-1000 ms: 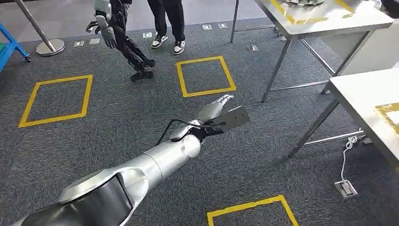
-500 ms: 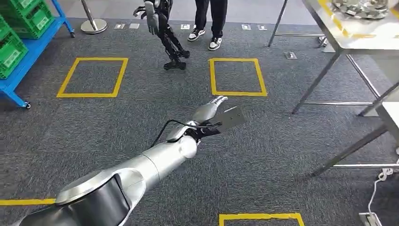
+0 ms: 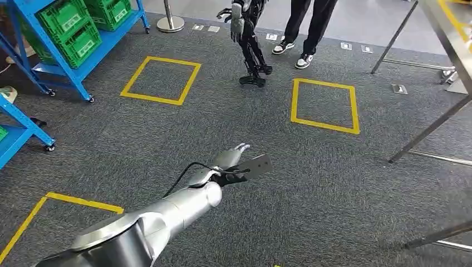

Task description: Take the parts from the cabinet and place them on the table.

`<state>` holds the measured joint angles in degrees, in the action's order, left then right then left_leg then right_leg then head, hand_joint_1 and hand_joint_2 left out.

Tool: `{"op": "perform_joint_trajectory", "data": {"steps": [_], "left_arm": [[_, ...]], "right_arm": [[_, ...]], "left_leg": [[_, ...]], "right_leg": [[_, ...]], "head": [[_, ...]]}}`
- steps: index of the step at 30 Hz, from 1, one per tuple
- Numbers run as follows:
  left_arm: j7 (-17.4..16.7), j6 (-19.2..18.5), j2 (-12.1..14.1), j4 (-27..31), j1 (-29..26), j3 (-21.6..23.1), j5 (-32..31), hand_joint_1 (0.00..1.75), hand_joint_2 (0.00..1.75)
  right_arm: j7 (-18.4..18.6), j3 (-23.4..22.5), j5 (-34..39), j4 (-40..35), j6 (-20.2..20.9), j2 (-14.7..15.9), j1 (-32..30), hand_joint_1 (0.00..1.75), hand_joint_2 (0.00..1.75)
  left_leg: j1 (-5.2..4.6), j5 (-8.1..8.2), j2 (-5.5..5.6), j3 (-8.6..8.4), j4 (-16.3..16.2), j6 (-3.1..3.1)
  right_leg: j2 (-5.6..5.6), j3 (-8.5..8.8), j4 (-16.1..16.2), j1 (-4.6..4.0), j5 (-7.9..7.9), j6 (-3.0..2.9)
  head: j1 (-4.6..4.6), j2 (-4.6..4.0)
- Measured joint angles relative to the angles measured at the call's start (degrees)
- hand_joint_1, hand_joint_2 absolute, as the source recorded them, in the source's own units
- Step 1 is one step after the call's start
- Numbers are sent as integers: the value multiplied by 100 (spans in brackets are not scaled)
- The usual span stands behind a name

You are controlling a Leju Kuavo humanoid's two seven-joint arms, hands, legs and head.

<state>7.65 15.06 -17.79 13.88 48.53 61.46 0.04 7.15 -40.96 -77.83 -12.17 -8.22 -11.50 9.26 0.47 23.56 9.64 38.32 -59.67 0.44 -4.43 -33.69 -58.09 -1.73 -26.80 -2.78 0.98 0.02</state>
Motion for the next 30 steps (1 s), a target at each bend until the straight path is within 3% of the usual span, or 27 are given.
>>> {"op": "perform_joint_trajectory", "data": {"steps": [1,2,3,5,6,7,8,9,10,11,13,15,16,17,18,20,21,22,23,25,26,27,28,30], "left_arm": [[2,2,66,-26,-45,0,-2,0,0],[0,4,106,-42,-73,0,-2,0,0],[13,4,113,-53,-95,0,-2,0,0],[11,4,124,-68,-192,0,-2,0,0],[7,4,140,-77,-256,0,-2,0,0],[-4,4,166,-87,-319,0,-2,0,0],[-22,4,188,-98,-362,0,-2,0,0],[-33,4,207,-109,-389,0,-2,0,0],[-44,7,216,-116,-401,0,-4,0,0],[-44,11,227,-116,-412,0,-4,0,0],[-52,37,262,-123,-470,-2,-4,0,0],[-61,61,360,-140,-575,-4,22,0,0],[-61,68,382,-144,-631,-18,59,0,0],[-65,85,416,-155,-678,-26,105,0,0],[-59,90,435,-162,-733,-31,118,0,0],[-63,94,461,-168,-898,-64,151,0,0],[-85,98,500,-175,-1010,-89,183,0,0],[-127,103,533,-184,-1123,-114,217,0,0],[-160,107,575,-195,-1222,-133,234,0,0],[-225,129,629,-217,-1375,-181,277,0,0],[-236,142,640,-219,-1446,-205,310,0,0],[-236,160,664,-223,-1519,-232,352,0,0],[-265,175,684,-227,-1607,-273,380,0,0],[-367,197,750,-241,-1827,-346,488,0,0]], "right_arm": [[0,0,-4,0,0,-24,-1,0,0],[-13,0,-7,0,0,-26,-4,0,0],[-11,0,-9,0,0,-28,-11,0,0],[-13,0,-4,0,0,-28,-56,0,0],[-24,0,-2,0,0,-31,-61,0,0],[-42,0,0,0,0,-33,-61,0,0],[-66,0,0,0,0,-35,-60,0,0],[-83,0,0,0,-2,-35,-60,0,0],[-92,0,0,0,-2,-35,-59,0,0],[-96,0,0,0,-2,-31,-58,0,0],[-94,-2,0,0,-2,-37,-54,0,0],[-92,-2,0,0,0,-48,-56,0,0],[-92,-2,-2,0,0,-48,-59,0,0],[-94,-4,0,0,0,-48,-61,0,0],[-96,-9,0,0,0,-48,-75,0,0],[-96,-37,20,0,-4,-48,-129,0,0],[-101,-66,33,0,-9,-48,-155,0,0],[-107,-83,43,0,-13,-48,-173,0,0],[-109,-92,53,0,-18,-48,-187,0,0],[-124,-103,68,0,-44,-48,-203,0,0],[-138,-116,72,0,-61,-44,-207,0,0],[-153,-142,101,0,-72,-37,-227,0,0],[-184,-171,127,0,-103,-37,-233,0,0],[-205,-208,162,0,-125,-37,-234,0,0]], "left_leg": [[-37,28,-115,13,-23,16],[-85,172,-489,70,-146,3],[-85,391,-701,207,-445,-28],[-59,806,-868,580,-1326,-96],[-36,864,-890,667,-1579,-134],[-12,797,-909,623,-1558,-169],[4,637,-937,458,-1299,-202],[17,414,-996,171,-812,-230],[20,210,-1147,-166,-241,-253],[-36,337,-1357,-287,23,-223],[-36,255,-1214,-292,33,-57],[-63,255,-1130,-285,25,15],[-28,218,-1074,-305,73,74],[-15,191,-1016,-297,97,114],[-8,165,-972,-285,105,151],[-12,142,-838,-268,115,175],[-18,138,-769,-262,110,173],[-23,135,-694,-261,103,169],[-23,133,-617,-261,97,163],[-20,121,-447,-261,87,143],[-10,112,-382,-256,88,127],[-33,97,-314,-224,84,79],[-3,70,-229,-198,90,33],[31,21,-104,-195,166,-62]], "right_leg": [[135,67,167,80,70,91],[190,101,233,66,91,105],[276,112,247,65,108,98],[511,94,232,76,107,105],[606,89,215,89,92,113],[692,87,200,105,78,128],[769,87,182,124,62,149],[847,87,153,149,39,181],[922,87,109,171,8,218],[977,76,81,158,-18,259],[1048,84,33,140,-34,313],[1138,115,49,157,-32,359],[1148,105,38,165,-66,397],[871,74,-81,211,-202,433],[657,-58,-422,221,-438,448],[495,-450,-1321,224,-852,473],[479,-617,-1675,220,-956,471],[474,-661,-1746,220,-907,460],[464,-566,-1536,220,-725,439],[336,-92,-551,222,-193,381],[73,122,-74,228,-53,348],[-144,186,43,251,-133,324],[-74,195,65,233,-134,341],[34,207,75,203,-128,318]], "head": [[2,0],[24,0],[61,0],[74,0],[74,0],[77,0],[77,0],[79,0],[79,0],[89,0],[79,0],[81,0],[81,0],[70,0],[61,0],[39,0],[37,0],[37,0],[37,0],[35,0],[35,0],[44,0],[33,0],[33,0]]}}
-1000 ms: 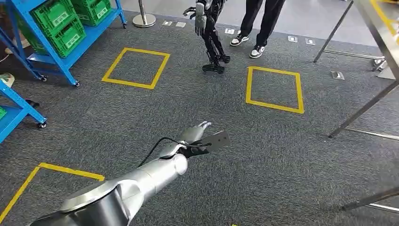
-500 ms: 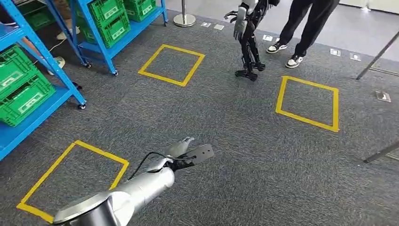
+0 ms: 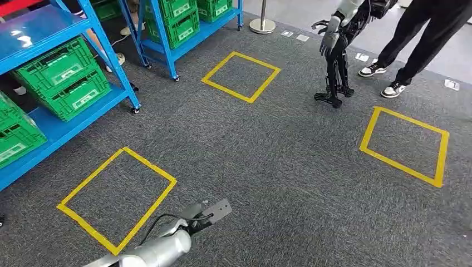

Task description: Take the parts from the cabinet and place them on the table.

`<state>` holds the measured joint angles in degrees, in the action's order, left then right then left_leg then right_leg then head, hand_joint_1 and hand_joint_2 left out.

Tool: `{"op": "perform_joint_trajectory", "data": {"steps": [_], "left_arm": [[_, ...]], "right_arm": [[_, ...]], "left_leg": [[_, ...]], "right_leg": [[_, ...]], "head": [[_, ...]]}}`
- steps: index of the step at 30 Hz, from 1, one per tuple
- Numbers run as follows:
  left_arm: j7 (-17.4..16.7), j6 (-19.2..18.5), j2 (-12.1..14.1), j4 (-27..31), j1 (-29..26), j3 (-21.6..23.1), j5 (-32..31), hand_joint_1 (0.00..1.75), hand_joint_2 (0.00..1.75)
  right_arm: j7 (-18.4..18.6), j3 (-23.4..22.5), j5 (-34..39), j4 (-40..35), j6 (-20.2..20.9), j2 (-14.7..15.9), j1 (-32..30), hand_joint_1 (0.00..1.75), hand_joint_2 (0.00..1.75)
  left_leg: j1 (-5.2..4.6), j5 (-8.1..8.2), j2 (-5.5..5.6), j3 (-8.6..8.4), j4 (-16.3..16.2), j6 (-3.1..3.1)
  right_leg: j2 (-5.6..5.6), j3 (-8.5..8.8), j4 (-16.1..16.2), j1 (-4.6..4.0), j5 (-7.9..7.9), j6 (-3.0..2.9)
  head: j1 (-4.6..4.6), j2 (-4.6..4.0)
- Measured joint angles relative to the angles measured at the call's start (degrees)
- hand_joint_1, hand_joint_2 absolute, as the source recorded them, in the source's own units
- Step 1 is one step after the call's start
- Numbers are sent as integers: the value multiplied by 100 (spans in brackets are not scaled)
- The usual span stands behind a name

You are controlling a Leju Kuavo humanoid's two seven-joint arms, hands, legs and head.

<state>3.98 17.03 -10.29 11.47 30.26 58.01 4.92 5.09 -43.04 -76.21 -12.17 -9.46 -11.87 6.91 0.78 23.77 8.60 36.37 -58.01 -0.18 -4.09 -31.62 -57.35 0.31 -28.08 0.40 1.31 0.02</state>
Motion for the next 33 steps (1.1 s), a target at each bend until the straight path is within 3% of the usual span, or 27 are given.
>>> {"op": "perform_joint_trajectory", "data": {"steps": [1,2,3,4,6,7,8,9,10,11,12,13,16,17,18,19,21,22,23,24,25,26,27,28,31,32,33], "left_arm": [[-35,20,88,-18,-109,-48,68,0,0],[-70,57,133,-31,-226,-109,149,0,0],[-79,92,194,-44,-323,-174,204,0,0],[-81,105,218,-46,-413,-219,243,0,0],[-115,111,268,-67,-602,-316,335,0,0],[-142,116,297,-72,-715,-358,361,0,0],[-175,120,321,-79,-820,-400,393,0,0],[-199,120,356,-90,-907,-437,426,0,0],[-212,122,380,-98,-975,-471,472,0,0],[-221,140,398,-103,-1022,-511,496,0,0],[-225,151,398,-103,-1043,-557,537,0,0],[-225,155,398,-103,-1074,-592,555,0,0],[-238,155,422,-120,-1247,-701,607,0,0],[-247,155,424,-122,-1297,-728,636,0,0],[-253,157,430,-127,-1310,-732,640,0,0],[-251,157,428,-125,-1314,-736,640,0,0],[-249,157,413,-125,-1331,-769,640,0,0],[-249,157,413,-125,-1353,-782,640,0,0],[-251,157,415,-127,-1376,-789,640,0,0],[-251,157,419,-129,-1390,-804,640,0,0],[-251,157,419,-131,-1393,-815,640,0,0],[-251,157,417,-129,-1391,-815,640,0,0],[-251,157,411,-127,-1391,-817,640,0,0],[-264,157,413,-129,-1381,-819,640,0,0],[-302,173,426,-138,-1459,-852,684,0,0],[-337,181,479,-164,-1488,-870,684,0,0],[-372,190,474,-166,-1516,-870,675,0,0]], "right_arm": [[-4,-17,4,0,-18,0,-1,0,0],[0,-26,9,0,-31,-4,-2,0,0],[2,-39,13,0,-54,-2,-26,0,0],[7,-48,22,0,-77,-2,-64,0,0],[18,-81,58,0,-98,17,-123,0,0],[18,-92,70,0,-109,22,-130,0,0],[11,-116,92,0,-129,22,-130,0,0],[4,-136,120,0,-157,22,-127,0,0],[2,-157,135,0,-197,22,-128,0,0],[2,-173,138,0,-223,24,-129,0,0],[0,-184,146,0,-247,37,-129,0,0],[-7,-192,146,0,-280,44,-129,0,0],[-44,-212,153,0,-345,50,-106,0,0],[-70,-212,160,0,-361,52,-101,0,0],[-85,-218,166,0,-369,59,-98,0,0],[-85,-225,168,0,-376,59,-105,0,0],[-85,-251,168,0,-376,74,-132,0,0],[-83,-267,168,0,-376,79,-141,0,0],[-83,-275,173,0,-376,81,-146,0,0],[-85,-280,175,0,-376,85,-144,0,0],[-85,-284,175,0,-378,87,-141,0,0],[-85,-288,175,0,-380,92,-140,0,0],[-85,-297,175,0,-382,98,-142,0,0],[-94,-308,175,0,-382,98,-148,0,0],[-55,-308,166,0,-352,101,-121,0,0],[-50,-308,168,0,-325,83,-120,0,0],[-59,-308,181,0,-301,85,-111,0,0]], "left_leg": [[-28,-21,60,27,15,-55],[-37,68,-260,45,-70,-48],[-61,284,-586,153,-300,-69],[-58,566,-725,348,-753,-93],[-42,963,-785,711,-1656,-132],[-33,981,-796,749,-1819,-148],[-24,882,-810,636,-1688,-158],[-21,708,-846,404,-1330,-165],[-20,497,-934,65,-769,-166],[-25,346,-1168,-281,-213,-158],[-76,435,-1334,-375,-41,-88],[-59,386,-1233,-343,-31,-5],[-76,369,-1062,-313,-30,88],[-33,328,-1000,-330,-1,147],[-28,309,-946,-307,0,177],[-25,287,-891,-279,0,208],[-31,261,-730,-233,-8,224],[-32,256,-645,-219,-19,217],[-31,252,-562,-214,-32,208],[-28,249,-481,-215,-40,200],[-22,247,-388,-215,-54,184],[-14,244,-308,-212,-68,163],[-7,236,-245,-184,-78,127],[-30,224,-168,-141,-112,72],[6,130,25,-90,-6,-81],[19,142,17,-76,-29,-106],[-31,285,-352,-22,-169,-109]], "right_leg": [[75,18,79,37,50,-45],[167,33,125,53,87,-72],[228,32,139,46,95,-119],[332,24,139,34,96,-121],[547,6,126,25,92,-126],[640,-1,118,24,91,-127],[718,-7,113,25,89,-126],[792,-9,106,27,84,-118],[865,-9,92,31,73,-101],[930,-5,61,26,56,-74],[991,-23,33,-23,28,-30],[1056,-14,22,-25,18,-8],[1199,35,32,-19,21,72],[1083,27,-16,14,-45,120],[792,-45,-212,31,-231,145],[586,-222,-625,47,-496,166],[442,-640,-1556,47,-910,186],[427,-767,-1822,48,-958,186],[423,-738,-1757,51,-839,177],[414,-584,-1453,59,-624,165],[366,-325,-927,73,-341,156],[239,-51,-383,90,-103,145],[-139,95,-89,132,-164,132],[-173,80,-33,111,-152,140],[39,84,-37,60,-114,27],[147,86,33,126,-66,-42],[214,85,56,107,-48,-101]], "head": [[7,0],[13,0],[78,0],[101,0],[103,0],[103,0],[105,0],[107,0],[112,0],[114,0],[122,0],[92,0],[85,0],[81,0],[72,0],[55,0],[55,0],[55,0],[55,0],[55,0],[55,0],[55,0],[50,0],[55,0],[52,0],[50,0],[79,0]]}}
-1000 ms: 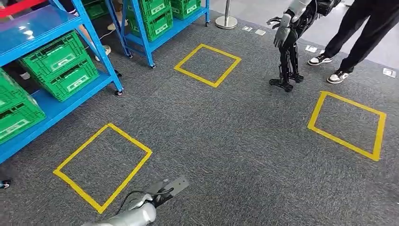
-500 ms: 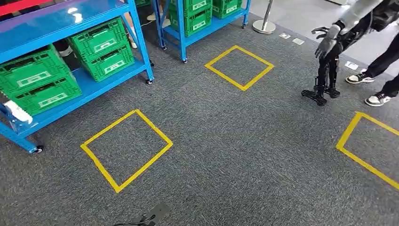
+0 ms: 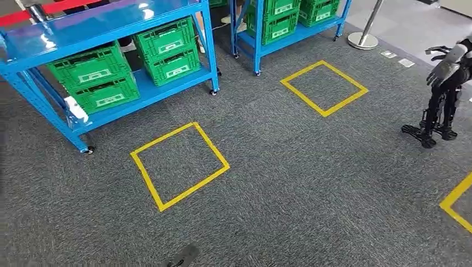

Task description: Take the parts from the cabinet and place them on the table.

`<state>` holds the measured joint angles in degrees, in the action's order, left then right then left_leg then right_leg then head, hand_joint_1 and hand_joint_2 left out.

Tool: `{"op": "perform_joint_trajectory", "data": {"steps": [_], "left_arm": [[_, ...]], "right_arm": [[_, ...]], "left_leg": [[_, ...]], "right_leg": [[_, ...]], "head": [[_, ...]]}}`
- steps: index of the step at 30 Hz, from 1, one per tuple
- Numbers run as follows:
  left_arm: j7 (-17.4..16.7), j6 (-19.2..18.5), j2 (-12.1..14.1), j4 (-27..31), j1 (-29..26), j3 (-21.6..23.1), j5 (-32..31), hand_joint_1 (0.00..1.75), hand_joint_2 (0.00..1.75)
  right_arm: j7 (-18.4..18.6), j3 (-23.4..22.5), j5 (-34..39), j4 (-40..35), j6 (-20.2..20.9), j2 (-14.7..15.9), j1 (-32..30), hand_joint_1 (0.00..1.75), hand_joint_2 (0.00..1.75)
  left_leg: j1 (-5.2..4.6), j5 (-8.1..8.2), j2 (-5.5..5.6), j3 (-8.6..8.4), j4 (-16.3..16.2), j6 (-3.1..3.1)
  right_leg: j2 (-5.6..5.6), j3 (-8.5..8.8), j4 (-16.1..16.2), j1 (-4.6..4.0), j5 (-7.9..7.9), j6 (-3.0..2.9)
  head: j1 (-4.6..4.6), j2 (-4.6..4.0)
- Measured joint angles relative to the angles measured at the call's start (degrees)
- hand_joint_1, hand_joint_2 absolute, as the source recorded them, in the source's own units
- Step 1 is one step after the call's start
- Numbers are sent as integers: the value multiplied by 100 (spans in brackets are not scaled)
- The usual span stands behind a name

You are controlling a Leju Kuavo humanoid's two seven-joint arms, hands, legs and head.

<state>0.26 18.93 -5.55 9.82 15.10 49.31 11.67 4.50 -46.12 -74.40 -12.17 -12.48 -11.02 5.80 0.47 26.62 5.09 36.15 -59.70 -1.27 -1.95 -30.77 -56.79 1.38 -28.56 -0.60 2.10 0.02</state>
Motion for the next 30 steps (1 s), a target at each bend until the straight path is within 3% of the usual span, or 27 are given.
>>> {"op": "perform_joint_trajectory", "data": {"steps": [1,2,3,4,5,6,7,8,9,10,13,14,15,16,17,19,20,21,23,24,25,26,28,29,30], "left_arm": [[-35,2,2,-4,-15,0,-6,0,0],[-35,2,16,-5,-17,0,-9,0,0],[-35,4,33,-7,-24,0,-11,0,0],[-48,2,37,-7,-41,0,-11,0,0],[-85,2,55,-13,-65,0,-9,0,0],[-118,-2,66,-15,-93,0,7,0,0],[-140,-15,83,-15,-110,-2,29,0,0],[-144,-20,99,-20,-115,-15,89,0,0],[-140,-20,114,-18,-114,-46,134,0,0],[-107,-20,125,-18,-113,-81,188,0,0],[-94,-79,133,-26,-160,-120,206,0,0],[-96,-92,131,-29,-177,-133,206,0,0],[-109,-125,105,-29,-194,-136,208,0,0],[-133,-146,107,-31,-186,-138,210,0,0],[-142,-153,94,-31,-181,-138,210,0,0],[-203,-162,61,-31,-194,-140,210,0,0],[-205,-162,59,-31,-215,-144,244,0,0],[-207,-160,59,-31,-233,-153,282,0,0],[-221,-129,59,-35,-245,-199,338,0,0],[-212,-114,59,-35,-242,-223,392,0,0],[-199,-103,61,-35,-239,-251,426,0,0],[-190,-103,66,-35,-239,-282,439,0,0],[-186,-103,66,-39,-279,-284,415,0,0],[-186,-103,70,-44,-301,-286,393,0,0],[-188,-103,75,-46,-314,-289,393,0,0]], "right_arm": [[-22,0,20,0,13,-4,-1,0,0],[-33,-2,44,0,22,-18,-19,0,0],[-33,-9,61,0,22,-17,-34,0,0],[-24,-11,66,0,7,-17,-41,0,0],[-13,-15,81,0,-11,-17,-40,0,0],[-15,-24,114,0,-31,-17,-34,0,0],[-31,-42,135,0,-46,-17,-26,0,0],[-35,-48,116,0,-53,-17,-11,0,0],[-24,-48,87,0,-53,-17,12,0,0],[2,-48,61,0,-50,-15,33,0,0],[29,-50,76,0,-63,11,95,0,0],[4,-50,70,0,-66,24,111,0,0],[-28,-50,55,0,-74,59,119,0,0],[-48,-50,42,0,-85,77,123,0,0],[-50,-50,41,0,-88,79,119,0,0],[-90,-66,52,0,-90,114,88,0,0],[-131,-68,48,0,-90,116,76,0,0],[-138,-68,29,0,-90,118,71,0,0],[-124,-68,5,0,-88,122,79,0,0],[-109,-68,-11,0,-88,125,84,0,0],[-92,-68,-15,0,-81,125,98,0,0],[-74,-68,-15,0,-70,122,107,0,0],[-24,-68,-13,0,-50,125,124,0,0],[-28,-68,-13,0,-35,125,128,0,0],[-31,-68,-11,0,-28,127,133,0,0]], "left_leg": [[-1,253,-259,157,-343,-14],[3,520,-380,362,-825,-36],[10,737,-431,554,-1306,-51],[13,837,-448,657,-1608,-62],[13,809,-458,626,-1638,-66],[13,663,-477,448,-1396,-65],[11,458,-514,163,-951,-54],[2,234,-642,-216,-325,-28],[-29,208,-957,-473,132,23],[-62,226,-1052,-476,174,82],[-93,187,-837,-416,178,152],[-63,145,-755,-424,234,200],[-7,100,-682,-476,278,218],[1,73,-621,-460,290,245],[8,43,-557,-432,288,279],[8,21,-379,-374,269,282],[16,14,-295,-352,247,275],[24,10,-215,-335,226,266],[61,11,-41,-305,167,210],[82,18,34,-278,126,163],[67,28,98,-231,72,103],[61,20,168,-196,50,51],[89,-41,255,-173,125,-42],[97,-67,318,-142,142,-85],[100,-33,200,-136,86,-89]], "right_leg": [[91,-10,0,-15,10,-21],[197,-22,-4,-36,8,-30],[317,-34,-9,-53,6,-39],[414,-46,-17,-61,6,-42],[502,-55,-30,-66,5,-42],[583,-60,-40,-68,4,-42],[658,-60,-51,-69,-1,-40],[734,-57,-67,-74,-10,-34],[785,-48,-81,-85,-19,-17],[835,-46,-90,-124,-29,16],[988,-16,-60,-106,-4,110],[1052,18,-51,-115,-14,153],[843,20,-118,-74,-79,196],[513,-84,-342,-74,-269,234],[351,-271,-750,-63,-519,256],[229,-696,-1672,-54,-915,290],[224,-769,-1811,-48,-896,299],[223,-714,-1692,-33,-771,303],[139,-277,-831,13,-273,324],[-65,-31,-351,60,-95,350],[-295,38,-166,64,-204,358],[-202,13,-166,44,-171,257],[-99,5,-186,-4,-155,162],[-26,4,-163,15,-122,99],[67,0,-139,30,-94,40]], "head": [[81,0],[107,0],[107,0],[107,0],[109,0],[109,0],[111,0],[113,0],[120,0],[105,0],[105,0],[103,0],[94,0],[64,0],[37,0],[28,0],[26,0],[24,0],[24,0],[22,0],[19,0],[11,0],[19,0],[17,0],[22,0]]}}
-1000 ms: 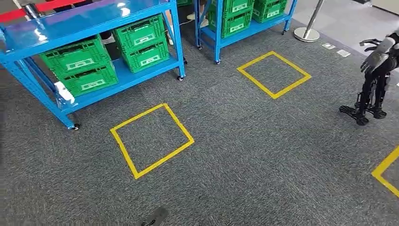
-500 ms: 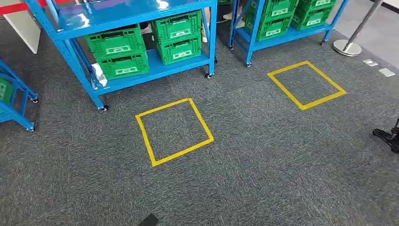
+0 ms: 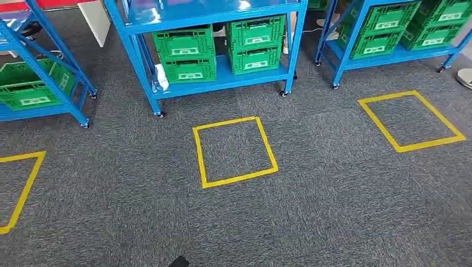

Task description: Take the parts from the cabinet and place them on the table.

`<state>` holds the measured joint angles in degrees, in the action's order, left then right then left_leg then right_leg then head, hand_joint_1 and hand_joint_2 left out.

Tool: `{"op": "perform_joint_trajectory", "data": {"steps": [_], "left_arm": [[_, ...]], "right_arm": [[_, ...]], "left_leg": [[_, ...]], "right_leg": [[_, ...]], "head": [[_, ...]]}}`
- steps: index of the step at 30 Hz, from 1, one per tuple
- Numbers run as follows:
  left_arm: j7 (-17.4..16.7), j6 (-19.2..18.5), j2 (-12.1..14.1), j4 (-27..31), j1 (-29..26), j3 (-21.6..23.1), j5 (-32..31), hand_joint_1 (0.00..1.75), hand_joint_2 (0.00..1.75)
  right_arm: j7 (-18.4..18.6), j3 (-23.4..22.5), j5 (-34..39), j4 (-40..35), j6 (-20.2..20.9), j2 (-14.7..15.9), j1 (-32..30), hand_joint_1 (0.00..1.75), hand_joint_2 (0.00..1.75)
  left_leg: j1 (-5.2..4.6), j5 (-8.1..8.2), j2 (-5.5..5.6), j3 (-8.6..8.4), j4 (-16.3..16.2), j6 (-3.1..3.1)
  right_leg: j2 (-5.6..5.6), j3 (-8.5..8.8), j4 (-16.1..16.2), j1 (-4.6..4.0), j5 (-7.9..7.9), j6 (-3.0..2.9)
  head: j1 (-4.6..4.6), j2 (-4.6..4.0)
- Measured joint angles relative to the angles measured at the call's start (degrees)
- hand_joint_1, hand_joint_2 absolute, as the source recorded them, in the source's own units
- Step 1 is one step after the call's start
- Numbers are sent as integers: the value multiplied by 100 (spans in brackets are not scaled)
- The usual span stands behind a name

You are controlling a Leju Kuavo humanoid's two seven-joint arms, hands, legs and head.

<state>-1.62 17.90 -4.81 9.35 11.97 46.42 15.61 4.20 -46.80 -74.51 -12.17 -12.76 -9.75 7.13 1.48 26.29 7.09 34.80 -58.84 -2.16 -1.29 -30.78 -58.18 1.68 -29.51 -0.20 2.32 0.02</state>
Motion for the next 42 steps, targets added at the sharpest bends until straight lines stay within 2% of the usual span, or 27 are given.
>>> {"op": "perform_joint_trajectory", "data": {"steps": [1,2,4,5,6,8,9,10,12,14,15,16,17,19,20,21,22,24,25,26,27,29,31,33,37,40,42], "left_arm": [[0,-2,-5,0,4,-2,0,0,0],[0,-2,-16,7,25,-2,-7,0,0],[2,-26,-24,7,40,-2,-9,0,0],[4,-28,-29,7,33,-7,11,0,0],[11,-31,-29,7,14,-24,39,0,0],[48,-39,-31,7,5,-50,70,0,0],[63,-39,-29,7,11,-52,74,0,0],[68,-39,-7,4,22,-65,81,0,0],[76,-42,-11,7,20,-92,85,0,0],[68,-44,2,0,4,-92,85,0,0],[70,-44,-4,2,7,-94,87,0,0],[76,-44,-7,2,20,-94,105,0,0],[83,-44,-9,4,35,-96,111,0,0],[109,-55,-29,9,36,-101,122,0,0],[122,-87,-31,7,31,-111,161,0,0],[135,-98,-33,7,22,-133,219,0,175],[159,-109,-42,7,20,-159,266,0,175],[175,-138,-53,9,26,-212,330,0,175],[168,-142,-50,9,27,-236,339,0,175],[157,-142,-50,7,35,-245,347,0,175],[151,-142,-50,9,36,-254,356,0,175],[140,-142,-50,7,31,-286,383,0,175],[107,-144,-50,7,33,-302,393,0,175],[70,-160,-50,9,33,-332,393,0,175],[22,-273,-48,50,-83,-617,251,0,175],[6,-365,-33,107,-208,-853,127,0,175],[6,-433,-15,151,-289,-1017,44,0,175]], "right_arm": [[-2,0,7,0,0,0,4,0,0],[-2,0,13,0,2,0,-8,0,0],[-2,0,13,0,2,2,-48,0,0],[-2,0,9,0,4,5,-52,0,0],[0,0,4,0,2,5,-48,0,0],[7,0,0,0,-2,2,-23,0,0],[13,0,-2,0,-2,2,-4,0,0],[20,0,-4,0,-2,-17,3,0,0],[24,0,0,0,6,-20,30,0,0],[17,0,2,0,35,-24,53,0,0],[-25,0,-15,0,11,-26,55,0,0],[-59,0,-48,0,-19,-24,54,0,0],[-66,0,-61,0,-39,-26,51,0,0],[9,0,-52,0,-85,-24,29,0,0],[42,0,-33,0,-122,-24,13,0,0],[70,-2,-28,0,-162,-24,0,0,175],[111,-2,-46,0,-190,-19,-4,0,175],[155,-2,-76,0,-240,-13,1,0,175],[217,-2,-92,0,-260,-13,5,0,175],[251,0,-94,0,-271,-15,15,0,175],[273,-2,-92,0,-278,-17,11,0,175],[319,-2,-50,0,-269,-17,-7,0,175],[323,-2,-8,0,-229,-17,-5,0,175],[396,-9,46,0,-201,-20,-13,0,175],[437,142,558,-2,-55,9,-99,0,175],[396,357,1035,-35,35,57,-199,0,175],[380,528,1345,-68,87,96,-255,0,175]], "left_leg": [[-43,184,-335,97,-207,-2],[-48,456,-519,283,-617,-15],[-46,903,-647,670,-1539,-23],[-46,951,-661,732,-1753,-17],[-47,873,-672,656,-1687,-5],[-65,450,-706,98,-802,65],[-97,264,-788,-241,-236,131],[-151,343,-939,-380,65,200],[-177,293,-903,-356,68,203],[-193,273,-860,-332,92,252],[-112,208,-837,-391,169,292],[-109,192,-821,-385,187,313],[-108,172,-806,-365,185,343],[-108,164,-761,-325,168,355],[-108,164,-729,-307,151,354],[-100,165,-701,-301,136,353],[-91,170,-672,-300,117,342],[-63,201,-619,-297,51,282],[-63,223,-607,-276,2,236],[-101,251,-578,-246,-48,187],[-112,238,-573,-240,-32,165],[-112,263,-575,-230,-25,372],[-109,246,-576,-241,4,376],[-105,189,-576,-254,41,282],[-97,175,-575,-268,74,167],[-90,176,-575,-267,76,110],[-91,177,-575,-264,75,107]], "right_leg": [[41,-10,5,-8,8,-45],[133,-28,5,-29,12,-67],[333,-61,1,-68,18,-86],[405,-72,0,-78,21,-91],[474,-76,0,-87,22,-92],[554,-63,-1,-110,24,-89],[595,-51,-1,-115,24,-88],[624,-55,-3,-129,23,-67],[645,-66,-12,-126,43,12],[691,-48,21,-111,72,77],[591,-58,-20,-99,34,129],[354,-125,-167,-96,-99,152],[227,-285,-506,-89,-323,165],[159,-736,-1463,-80,-757,193],[157,-885,-1758,-79,-815,204],[158,-882,-1744,-67,-718,213],[158,-756,-1486,-53,-522,219],[152,-243,-485,-17,-18,245],[103,-69,-115,6,-23,258],[71,-87,-99,-44,-26,179],[94,-101,-104,-32,-17,143],[102,-102,-83,-32,5,124],[100,-109,-84,-48,14,87],[103,-110,-88,-52,12,64],[102,-114,-91,-58,6,36],[102,-118,-92,-64,6,36],[102,-117,-91,-63,5,36]], "head": [[44,0],[98,0],[111,0],[114,0],[116,0],[116,0],[116,0],[109,0],[109,0],[116,0],[114,0],[92,0],[61,0],[35,0],[28,0],[22,0],[20,0],[15,0],[-5,0],[-18,0],[-7,0],[0,0],[4,0],[4,0],[7,0],[4,0],[4,0]]}}
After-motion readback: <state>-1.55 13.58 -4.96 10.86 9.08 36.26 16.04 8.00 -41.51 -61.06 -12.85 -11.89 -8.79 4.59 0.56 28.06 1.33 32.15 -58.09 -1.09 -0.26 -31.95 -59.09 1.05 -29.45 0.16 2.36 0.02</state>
